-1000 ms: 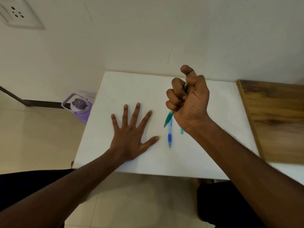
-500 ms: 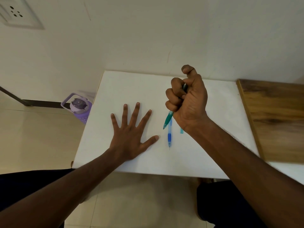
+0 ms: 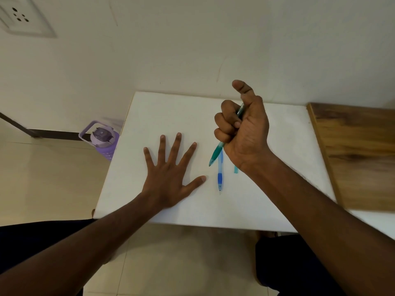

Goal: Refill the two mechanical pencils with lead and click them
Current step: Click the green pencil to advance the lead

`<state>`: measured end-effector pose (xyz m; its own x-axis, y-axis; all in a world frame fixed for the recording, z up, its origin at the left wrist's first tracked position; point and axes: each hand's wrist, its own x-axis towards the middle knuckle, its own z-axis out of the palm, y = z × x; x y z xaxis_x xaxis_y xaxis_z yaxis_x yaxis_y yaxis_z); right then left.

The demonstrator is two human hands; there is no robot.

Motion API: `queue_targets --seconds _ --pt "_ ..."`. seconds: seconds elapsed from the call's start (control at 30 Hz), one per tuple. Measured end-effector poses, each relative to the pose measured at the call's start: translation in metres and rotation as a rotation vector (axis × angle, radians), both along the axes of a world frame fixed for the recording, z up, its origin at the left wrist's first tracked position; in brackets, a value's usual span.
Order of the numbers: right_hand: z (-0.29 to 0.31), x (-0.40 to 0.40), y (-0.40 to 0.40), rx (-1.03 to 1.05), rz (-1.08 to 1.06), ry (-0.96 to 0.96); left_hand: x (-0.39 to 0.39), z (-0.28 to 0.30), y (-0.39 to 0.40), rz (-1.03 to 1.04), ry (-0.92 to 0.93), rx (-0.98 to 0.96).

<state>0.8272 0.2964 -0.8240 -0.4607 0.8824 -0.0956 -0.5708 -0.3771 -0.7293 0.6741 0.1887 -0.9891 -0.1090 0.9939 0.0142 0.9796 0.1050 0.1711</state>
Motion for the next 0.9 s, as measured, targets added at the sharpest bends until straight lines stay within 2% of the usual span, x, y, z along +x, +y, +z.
queue_targets --seconds 0.1,0.5,0.67,0.9 --pt "0.0019 -0.0012 -0.0011 0.012 -0.013 -0.041 0.0001 -0.0006 0.0004 0.000 0.000 -0.004" --pt "0.0050 0.0007 -0.0029 0.009 0.065 0.031 0.0004 0.0012 0.0007 0.003 -0.005 -0.014" --pt "0.0038 -0.0003 -0.0046 0.055 0.055 -0.004 -0.0001 -0.0011 0.0007 0.001 0.005 -0.007" --pt "0.0015 0.0005 -0.0008 -0.017 0.022 0.040 0.0001 -0.0024 0.0008 0.000 -0.001 0.007"
